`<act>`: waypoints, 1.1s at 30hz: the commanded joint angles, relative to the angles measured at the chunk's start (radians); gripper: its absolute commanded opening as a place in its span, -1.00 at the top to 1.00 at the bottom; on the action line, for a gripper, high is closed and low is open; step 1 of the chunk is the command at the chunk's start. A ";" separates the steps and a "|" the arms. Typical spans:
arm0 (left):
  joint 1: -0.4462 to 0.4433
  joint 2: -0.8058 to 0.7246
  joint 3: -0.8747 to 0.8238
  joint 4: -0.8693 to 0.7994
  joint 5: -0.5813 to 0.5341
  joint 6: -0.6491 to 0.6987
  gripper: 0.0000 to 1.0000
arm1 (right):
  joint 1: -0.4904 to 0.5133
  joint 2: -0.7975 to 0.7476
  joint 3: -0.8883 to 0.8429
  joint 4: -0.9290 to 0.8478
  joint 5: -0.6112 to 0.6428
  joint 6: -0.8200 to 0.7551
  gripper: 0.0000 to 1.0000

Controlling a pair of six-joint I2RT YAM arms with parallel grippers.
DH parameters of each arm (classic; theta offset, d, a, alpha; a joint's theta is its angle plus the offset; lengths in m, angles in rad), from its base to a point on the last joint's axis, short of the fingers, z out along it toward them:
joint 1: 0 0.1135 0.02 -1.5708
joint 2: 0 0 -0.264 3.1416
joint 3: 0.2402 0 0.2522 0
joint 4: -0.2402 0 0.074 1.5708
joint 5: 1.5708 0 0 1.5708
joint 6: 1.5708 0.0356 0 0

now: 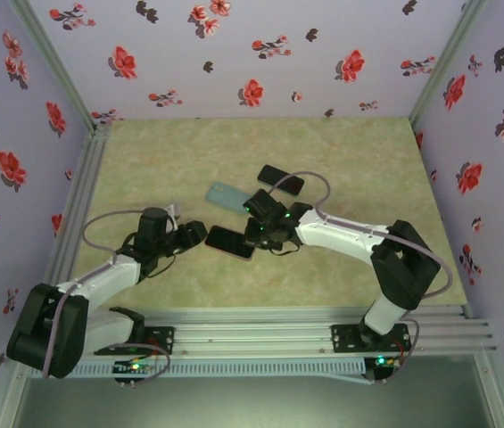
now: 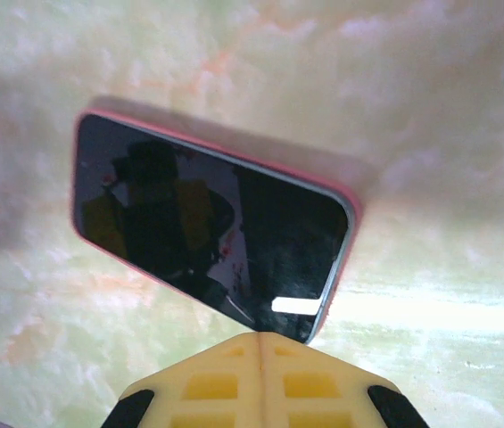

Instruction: Put the phone into the phone case

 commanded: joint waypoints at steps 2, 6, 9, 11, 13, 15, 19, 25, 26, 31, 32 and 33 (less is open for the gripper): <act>-0.012 0.012 0.018 -0.023 -0.023 0.031 -0.03 | -0.035 0.006 -0.025 0.038 -0.008 -0.050 1.00; -0.014 0.059 0.036 0.005 -0.023 0.035 -0.03 | -0.075 0.052 -0.017 0.059 -0.050 -0.086 1.00; -0.015 0.111 0.053 0.029 -0.019 0.039 -0.02 | -0.096 0.091 -0.010 0.068 -0.074 -0.102 1.00; -0.014 0.140 0.057 0.055 -0.018 0.029 -0.02 | -0.105 0.114 -0.011 0.076 -0.096 -0.104 1.00; -0.015 0.172 0.064 0.076 -0.016 0.026 -0.03 | -0.109 0.133 -0.014 0.087 -0.110 -0.104 1.00; -0.014 0.201 0.077 0.079 -0.012 0.032 -0.03 | -0.110 0.140 -0.021 0.096 -0.122 -0.100 1.00; -0.014 0.242 0.080 0.123 -0.004 0.024 -0.03 | -0.101 0.110 -0.056 0.096 -0.118 -0.083 1.00; -0.012 0.282 0.091 0.148 0.011 0.029 -0.06 | -0.067 0.049 -0.094 0.063 -0.096 -0.065 1.00; -0.011 0.287 0.092 0.152 0.013 0.029 -0.07 | -0.059 0.045 -0.098 0.058 -0.092 -0.064 1.00; -0.011 0.304 0.101 0.166 0.022 0.038 -0.08 | -0.039 0.018 -0.144 0.087 -0.074 -0.030 0.97; -0.012 0.308 0.106 0.163 0.027 0.041 -0.08 | -0.039 0.017 -0.147 0.088 -0.072 -0.028 0.97; -0.011 0.315 0.112 0.160 0.032 0.044 -0.08 | -0.038 0.014 -0.151 0.090 -0.070 -0.025 0.94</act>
